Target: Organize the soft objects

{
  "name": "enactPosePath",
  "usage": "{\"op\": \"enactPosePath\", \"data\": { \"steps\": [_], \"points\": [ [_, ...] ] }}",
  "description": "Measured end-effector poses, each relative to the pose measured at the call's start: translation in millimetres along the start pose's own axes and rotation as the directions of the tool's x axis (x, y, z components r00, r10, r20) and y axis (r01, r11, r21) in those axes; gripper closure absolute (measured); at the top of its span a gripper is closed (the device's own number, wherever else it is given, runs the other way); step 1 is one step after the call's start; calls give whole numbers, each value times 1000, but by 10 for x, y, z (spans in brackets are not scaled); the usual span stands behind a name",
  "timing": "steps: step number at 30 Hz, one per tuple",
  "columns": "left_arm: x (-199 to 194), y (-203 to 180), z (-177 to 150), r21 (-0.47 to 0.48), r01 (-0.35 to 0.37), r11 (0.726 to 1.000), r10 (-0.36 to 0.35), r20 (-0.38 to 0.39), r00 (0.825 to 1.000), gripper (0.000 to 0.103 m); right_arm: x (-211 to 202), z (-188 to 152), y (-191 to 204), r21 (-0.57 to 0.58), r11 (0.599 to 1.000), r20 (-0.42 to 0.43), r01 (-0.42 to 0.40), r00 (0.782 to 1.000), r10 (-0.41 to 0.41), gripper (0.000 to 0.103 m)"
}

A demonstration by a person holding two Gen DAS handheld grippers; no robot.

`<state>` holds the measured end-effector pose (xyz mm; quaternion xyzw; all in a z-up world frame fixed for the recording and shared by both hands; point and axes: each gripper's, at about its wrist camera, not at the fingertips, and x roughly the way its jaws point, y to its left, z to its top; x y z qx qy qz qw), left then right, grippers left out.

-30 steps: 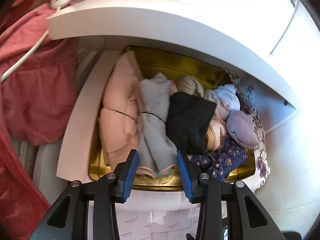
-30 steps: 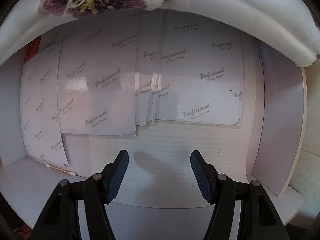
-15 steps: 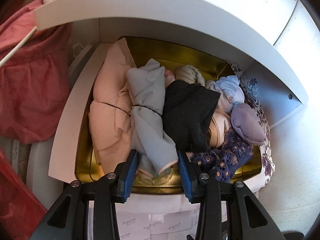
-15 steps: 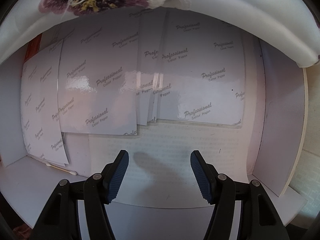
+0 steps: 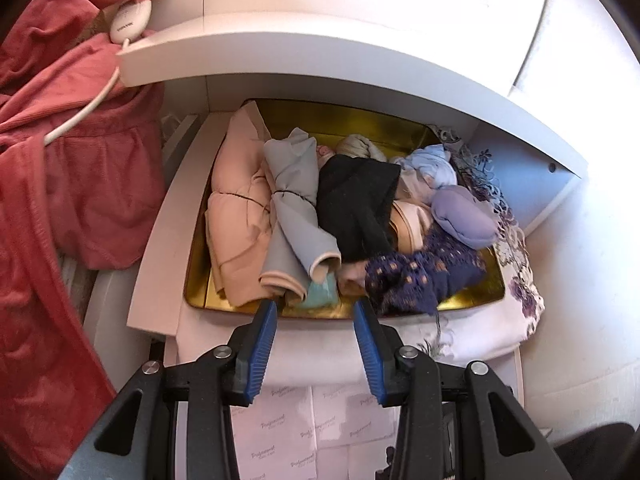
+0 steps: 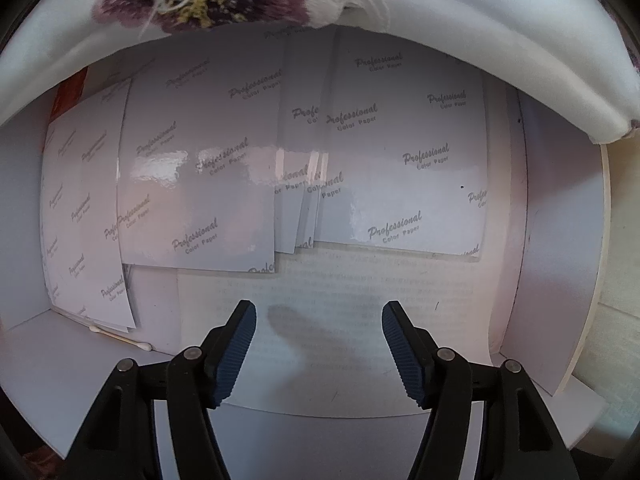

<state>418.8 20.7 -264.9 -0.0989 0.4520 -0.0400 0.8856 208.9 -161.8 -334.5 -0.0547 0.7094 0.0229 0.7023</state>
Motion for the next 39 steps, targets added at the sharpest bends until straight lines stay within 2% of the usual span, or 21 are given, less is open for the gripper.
{"op": "enactPosePath", "data": {
  "steps": [5,15,22,28,32,36,39],
  "points": [
    [-206,24,-121,-1,1,1000,-1,20,1000,63,-56,-28,62,-19,1000,29,17,999,-16,34],
    [-604,153,-413,-15,-11,1000,12,53,999,63,-393,-110,211,-42,998,168,49,985,-41,33],
    [-888,229,-626,-15,-41,999,42,97,994,62,-823,-230,318,-52,996,295,68,954,-49,32],
    [-1205,241,-686,-13,-49,999,51,162,986,62,-1347,-423,387,-24,999,437,42,899,-28,30],
    [-1448,202,-703,4,-58,998,55,216,975,62,-1667,-558,384,-3,999,527,34,850,-27,29],
    [-1667,136,-715,20,-65,998,57,264,963,62,-2033,-719,350,11,1000,618,23,786,-25,25],
    [-1797,95,-719,28,-64,998,53,295,954,62,-2276,-843,306,15,1000,664,19,747,-25,25]
  ]
}}
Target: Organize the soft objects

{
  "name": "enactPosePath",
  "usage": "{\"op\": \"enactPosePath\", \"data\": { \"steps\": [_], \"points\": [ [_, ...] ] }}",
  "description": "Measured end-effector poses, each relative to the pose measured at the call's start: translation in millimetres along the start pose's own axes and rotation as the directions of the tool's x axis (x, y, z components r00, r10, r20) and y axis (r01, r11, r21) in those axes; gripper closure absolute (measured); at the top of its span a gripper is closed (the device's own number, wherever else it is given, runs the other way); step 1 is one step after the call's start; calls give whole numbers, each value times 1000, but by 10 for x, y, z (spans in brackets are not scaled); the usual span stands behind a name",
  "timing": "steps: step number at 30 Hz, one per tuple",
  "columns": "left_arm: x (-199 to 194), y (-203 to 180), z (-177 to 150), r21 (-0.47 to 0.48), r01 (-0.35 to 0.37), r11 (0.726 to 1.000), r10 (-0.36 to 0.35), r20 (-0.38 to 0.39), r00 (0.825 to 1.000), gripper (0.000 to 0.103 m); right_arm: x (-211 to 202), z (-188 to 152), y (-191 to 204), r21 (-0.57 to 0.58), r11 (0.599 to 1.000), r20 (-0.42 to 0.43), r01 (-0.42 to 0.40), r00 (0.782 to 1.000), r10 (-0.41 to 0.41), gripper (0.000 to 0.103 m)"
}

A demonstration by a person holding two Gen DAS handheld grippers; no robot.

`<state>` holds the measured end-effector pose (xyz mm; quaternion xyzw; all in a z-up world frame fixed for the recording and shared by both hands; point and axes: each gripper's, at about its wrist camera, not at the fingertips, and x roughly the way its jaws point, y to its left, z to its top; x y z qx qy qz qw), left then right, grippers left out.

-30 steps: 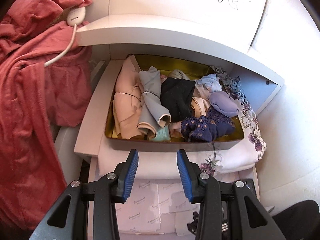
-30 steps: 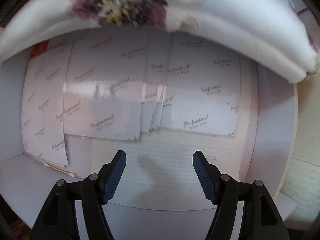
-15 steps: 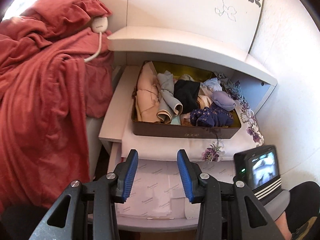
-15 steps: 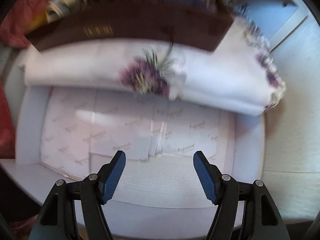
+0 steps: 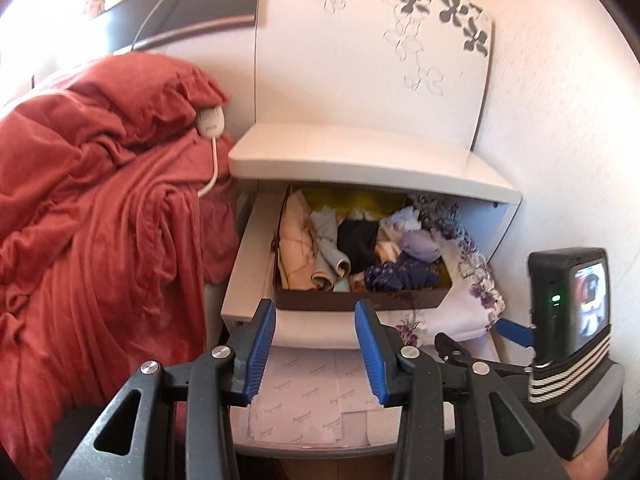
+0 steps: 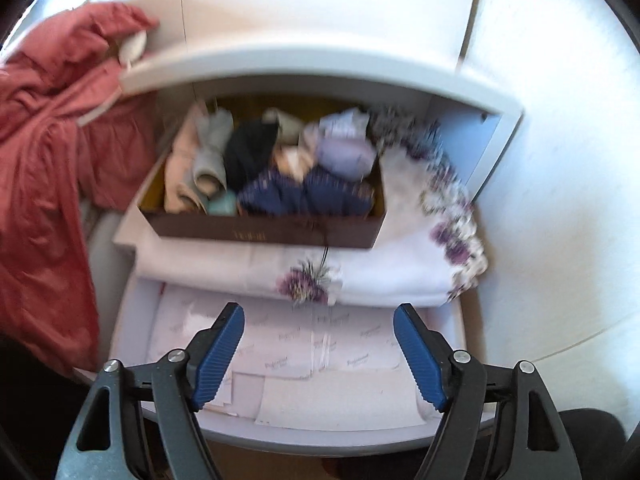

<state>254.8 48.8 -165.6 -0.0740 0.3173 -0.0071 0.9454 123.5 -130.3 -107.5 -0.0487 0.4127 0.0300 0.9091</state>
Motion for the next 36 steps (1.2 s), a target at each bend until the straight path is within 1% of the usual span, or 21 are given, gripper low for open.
{"op": "enactPosePath", "data": {
  "steps": [4,7,9,13,16,18,19,20,21,23,27,30,32,36],
  "points": [
    [-192,-55,50,7,7,1000,-8,38,999,61,-334,41,-60,12,1000,65,5,998,-5,25],
    [-326,-102,80,23,3,1000,-5,69,998,61,-589,69,-122,31,999,118,10,993,-13,19],
    [-410,-141,106,34,-3,999,0,88,996,61,-753,85,-161,47,999,152,9,988,-16,18],
    [-574,-209,156,45,-2,999,-4,120,993,61,-1108,137,-238,81,997,235,14,972,-33,15],
    [-716,-295,199,67,11,998,-21,154,988,61,-1368,181,-291,102,995,288,11,957,-40,14],
    [-827,-364,221,83,29,996,-43,182,982,56,-1509,202,-317,108,994,319,13,947,-47,12],
    [-865,-387,230,84,40,996,-55,188,981,48,-1577,208,-331,114,993,332,23,941,-60,11],
    [-897,-402,233,84,49,995,-64,196,979,41,-1623,211,-342,119,992,340,31,938,-70,9],
    [-930,-421,234,87,55,995,-72,205,976,40,-1667,211,-358,125,991,349,36,934,-78,8],
    [-960,-451,235,95,56,994,-75,212,974,40,-1759,198,-397,144,988,366,51,925,-101,7],
    [-912,-441,237,78,78,994,-91,182,979,40,-1870,158,-453,165,984,384,68,914,-127,5],
    [-859,-367,215,45,73,996,-79,163,983,39,-1903,128,-459,167,983,383,80,913,-140,4],
    [-829,-287,207,13,56,998,-57,158,986,38,-1926,103,-452,165,983,380,82,914,-140,4],
    [-818,-178,194,-16,33,999,-31,157,987,35,-1948,51,-370,141,988,380,59,919,-109,3]
  ]
}}
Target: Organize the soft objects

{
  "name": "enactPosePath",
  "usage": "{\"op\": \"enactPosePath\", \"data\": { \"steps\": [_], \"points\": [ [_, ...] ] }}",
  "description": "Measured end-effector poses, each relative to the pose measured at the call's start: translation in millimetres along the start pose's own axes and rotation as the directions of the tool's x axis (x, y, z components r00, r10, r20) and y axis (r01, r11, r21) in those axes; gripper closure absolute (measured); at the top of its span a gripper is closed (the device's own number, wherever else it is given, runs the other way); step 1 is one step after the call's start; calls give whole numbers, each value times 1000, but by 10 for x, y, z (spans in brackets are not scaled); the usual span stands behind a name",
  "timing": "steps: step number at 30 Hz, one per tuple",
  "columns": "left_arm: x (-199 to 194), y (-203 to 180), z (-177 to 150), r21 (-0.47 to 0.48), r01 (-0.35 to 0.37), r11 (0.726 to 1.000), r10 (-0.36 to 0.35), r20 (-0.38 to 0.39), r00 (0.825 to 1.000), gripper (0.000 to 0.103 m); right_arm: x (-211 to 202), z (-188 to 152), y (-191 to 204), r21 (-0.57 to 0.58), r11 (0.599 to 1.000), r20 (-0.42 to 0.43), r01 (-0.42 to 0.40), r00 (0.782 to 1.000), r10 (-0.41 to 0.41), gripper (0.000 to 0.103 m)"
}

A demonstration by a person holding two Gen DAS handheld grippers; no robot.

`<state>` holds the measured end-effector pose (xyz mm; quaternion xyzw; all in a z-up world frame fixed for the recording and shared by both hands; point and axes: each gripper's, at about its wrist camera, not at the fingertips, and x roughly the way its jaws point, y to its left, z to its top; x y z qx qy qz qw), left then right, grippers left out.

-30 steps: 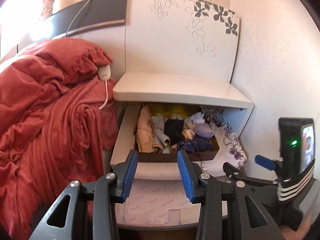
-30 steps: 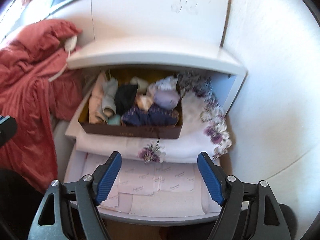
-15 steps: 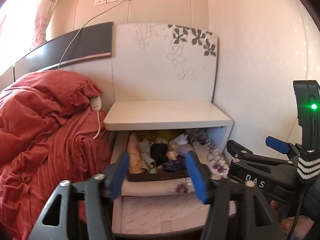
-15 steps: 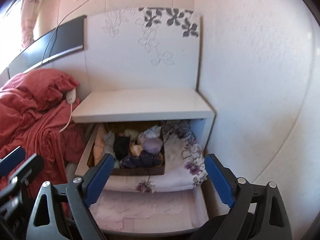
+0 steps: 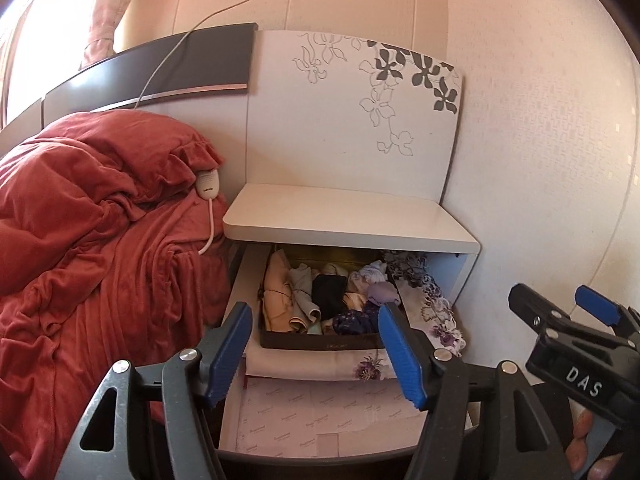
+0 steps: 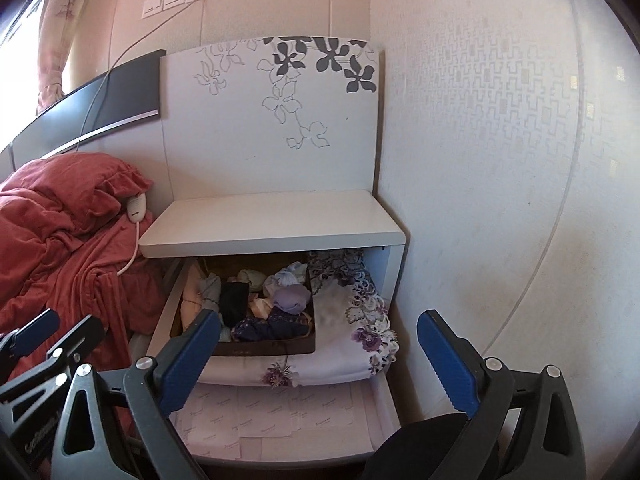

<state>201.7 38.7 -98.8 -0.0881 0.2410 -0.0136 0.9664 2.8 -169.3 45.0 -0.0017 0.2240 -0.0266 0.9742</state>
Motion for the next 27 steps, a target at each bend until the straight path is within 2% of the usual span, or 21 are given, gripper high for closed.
{"op": "enactPosePath", "data": {
  "steps": [2,5,9,16,27],
  "points": [
    [-21,38,-21,-8,-12,1000,12,4,1000,30,-7,-20,48,-11,1000,-3,-19,1000,19,3],
    [-45,78,-52,-15,-16,1000,16,8,1000,29,-1,-62,91,-19,999,-9,-36,999,35,3],
    [-16,81,-68,-20,-80,997,80,-15,997,29,38,-140,95,-21,999,-26,-41,999,40,3],
    [-5,55,-100,-2,-130,991,130,-14,991,29,125,-185,67,-14,999,-53,-43,998,42,3],
    [54,81,-158,-13,-119,993,119,-50,992,29,196,-227,40,-12,1000,-64,-29,998,28,3]
  ]
}}
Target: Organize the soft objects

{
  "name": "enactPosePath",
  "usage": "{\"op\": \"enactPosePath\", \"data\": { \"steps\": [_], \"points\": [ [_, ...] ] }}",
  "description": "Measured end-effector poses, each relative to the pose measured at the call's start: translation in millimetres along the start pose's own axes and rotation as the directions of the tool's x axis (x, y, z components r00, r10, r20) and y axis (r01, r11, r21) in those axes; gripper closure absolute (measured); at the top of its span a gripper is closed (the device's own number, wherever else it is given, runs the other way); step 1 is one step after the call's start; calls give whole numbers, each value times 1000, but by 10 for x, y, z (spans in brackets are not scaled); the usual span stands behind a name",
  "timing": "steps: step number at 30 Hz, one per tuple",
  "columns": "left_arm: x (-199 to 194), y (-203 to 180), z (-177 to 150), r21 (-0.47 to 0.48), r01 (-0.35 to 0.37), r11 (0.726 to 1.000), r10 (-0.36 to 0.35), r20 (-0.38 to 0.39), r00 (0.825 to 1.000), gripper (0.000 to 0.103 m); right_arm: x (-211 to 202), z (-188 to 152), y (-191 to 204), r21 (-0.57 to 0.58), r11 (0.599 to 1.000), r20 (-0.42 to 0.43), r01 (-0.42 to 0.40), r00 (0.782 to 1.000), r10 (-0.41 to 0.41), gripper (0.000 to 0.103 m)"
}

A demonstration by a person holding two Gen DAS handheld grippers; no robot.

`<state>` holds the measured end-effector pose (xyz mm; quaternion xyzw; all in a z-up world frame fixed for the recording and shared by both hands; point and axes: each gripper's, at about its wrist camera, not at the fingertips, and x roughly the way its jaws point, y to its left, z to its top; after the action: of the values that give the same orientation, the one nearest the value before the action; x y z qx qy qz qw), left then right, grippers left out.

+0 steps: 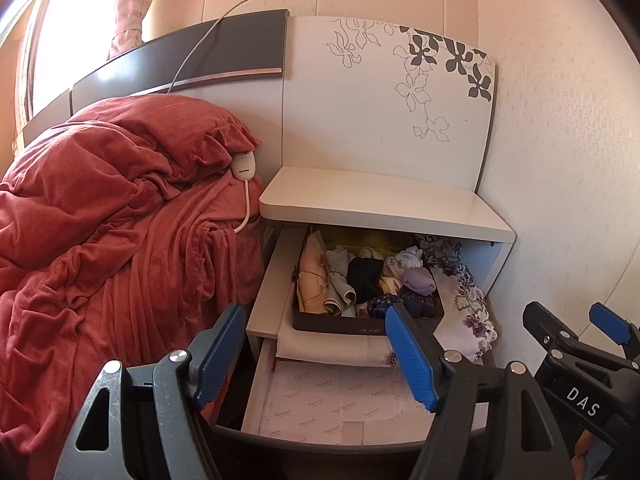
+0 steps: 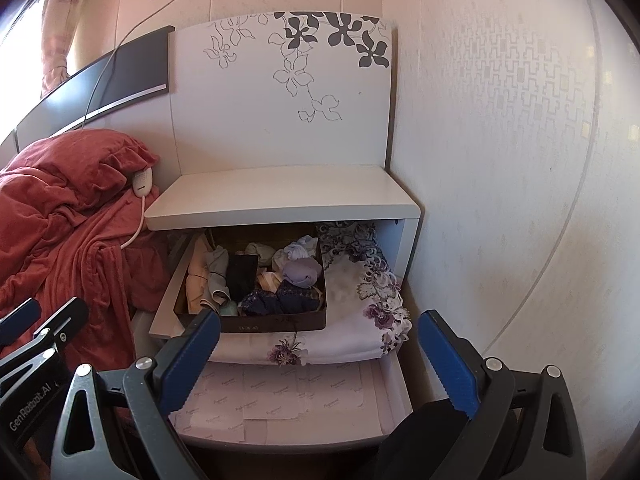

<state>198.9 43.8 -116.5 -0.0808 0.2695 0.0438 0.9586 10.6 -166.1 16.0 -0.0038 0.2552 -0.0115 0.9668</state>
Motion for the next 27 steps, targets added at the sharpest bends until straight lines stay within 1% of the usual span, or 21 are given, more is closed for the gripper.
{"op": "enactPosePath", "data": {
  "steps": [5,11,16,23,27],
  "points": [
    [34,-22,-29,15,22,1000,-22,-20,1000,29,16,-12,-6,-1,1000,-1,3,1000,-3,3],
    [42,-41,-40,25,27,999,-27,-24,999,29,35,-26,-33,3,1000,-4,3,1000,-3,3],
    [23,-52,-42,33,25,999,-25,-13,1000,29,50,-36,-34,1,1000,-8,3,1000,-3,3],
    [34,-39,-41,25,30,999,-29,-23,999,29,49,-47,-18,-8,1000,-10,0,1000,0,3],
    [20,-46,-39,33,23,999,-22,-10,1000,29,52,-49,-15,-10,1000,-11,-1,1000,1,3]
  ]
}}
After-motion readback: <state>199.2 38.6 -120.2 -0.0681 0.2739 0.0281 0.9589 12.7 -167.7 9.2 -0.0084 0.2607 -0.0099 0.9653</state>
